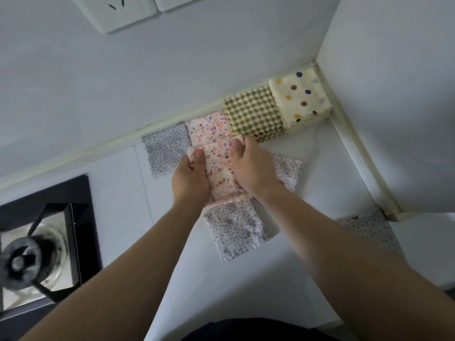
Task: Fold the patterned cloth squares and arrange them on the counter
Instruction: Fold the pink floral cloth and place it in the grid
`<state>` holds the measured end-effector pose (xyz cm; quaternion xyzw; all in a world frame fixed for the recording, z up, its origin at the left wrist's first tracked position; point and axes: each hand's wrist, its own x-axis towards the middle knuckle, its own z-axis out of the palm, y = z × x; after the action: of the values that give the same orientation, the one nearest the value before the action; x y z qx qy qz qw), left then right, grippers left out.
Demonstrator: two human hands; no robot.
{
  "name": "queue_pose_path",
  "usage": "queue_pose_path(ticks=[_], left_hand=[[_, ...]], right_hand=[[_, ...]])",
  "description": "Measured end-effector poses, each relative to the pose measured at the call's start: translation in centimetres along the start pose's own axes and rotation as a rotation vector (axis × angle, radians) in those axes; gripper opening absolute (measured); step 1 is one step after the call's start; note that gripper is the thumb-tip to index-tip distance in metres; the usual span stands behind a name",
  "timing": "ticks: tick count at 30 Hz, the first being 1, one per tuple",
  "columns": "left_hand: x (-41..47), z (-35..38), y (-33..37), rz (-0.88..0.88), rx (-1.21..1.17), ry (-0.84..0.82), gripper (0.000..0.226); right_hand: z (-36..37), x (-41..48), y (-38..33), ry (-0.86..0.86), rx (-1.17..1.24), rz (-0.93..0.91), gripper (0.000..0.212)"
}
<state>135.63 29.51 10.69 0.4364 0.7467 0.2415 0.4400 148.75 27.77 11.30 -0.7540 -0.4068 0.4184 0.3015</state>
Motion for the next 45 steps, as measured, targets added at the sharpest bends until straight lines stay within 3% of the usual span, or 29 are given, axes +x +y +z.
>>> queue_pose_path(ticks=[7, 13, 17, 20, 23, 25, 28, 31, 34, 38, 41, 43, 45], left_hand=[[3.7, -0.4, -0.1, 0.024, 0.077, 0.085, 0.044], [6.2, 0.4, 0.7, -0.007, 0.111, 0.087, 0.048], [8.5, 0.6, 1.9, -0.048, 0.099, 0.073, 0.054], [9.2, 0.4, 2.4, 0.047, 0.109, 0.012, 0.044], [9.6, 0.1, 1.9, 0.150, 0.164, -0.054, 0.025], [10.0, -0.1, 1.5, 0.154, 0.161, -0.054, 0.028], [10.5, -0.2, 1.3, 0.050, -0.055, -0.048, 0.043], [11.1, 0.0, 1.3, -0.074, -0.317, -0.083, 0.044], [11.2, 0.1, 1.3, 0.047, 0.019, -0.026, 0.046], [10.2, -0.5, 0.6, 0.567, 0.506, 0.155, 0.055], [10.2, -0.7, -0.1, 0.885, 0.826, 0.134, 0.059], [10.4, -0.8, -0.4, 0.862, 0.983, 0.062, 0.065], [10.3, -0.8, 0.0, 0.725, 1.078, -0.032, 0.065]], right_hand=[[2.0, 3.1, -0.1, -0.141, -0.124, 0.049, 0.055], [2.6, 5.3, -1.6, -0.067, -0.254, -0.061, 0.046], [3.0, 7.0, -1.5, 0.077, -0.266, -0.253, 0.039], [3.5, 7.7, -0.7, 0.143, -0.475, -0.398, 0.044], [3.7, 7.6, -0.2, 0.127, -0.494, -0.454, 0.037], [3.8, 7.5, 0.1, 0.121, -0.549, -0.484, 0.030], [3.8, 7.3, 0.5, 0.134, -0.584, -0.509, 0.023], [3.6, 7.0, 0.5, 0.208, -0.646, -0.547, 0.021], [3.4, 6.7, 0.4, 0.182, -0.706, -0.561, 0.023], [3.1, 6.8, 0.7, 0.036, -0.833, -0.512, 0.041], [2.9, 6.5, 0.4, 0.067, -0.838, -0.516, 0.045], [2.9, 6.4, 0.3, 0.041, -0.835, -0.521, 0.053], [2.8, 6.5, 0.7, -0.029, -0.853, -0.507, 0.053]])
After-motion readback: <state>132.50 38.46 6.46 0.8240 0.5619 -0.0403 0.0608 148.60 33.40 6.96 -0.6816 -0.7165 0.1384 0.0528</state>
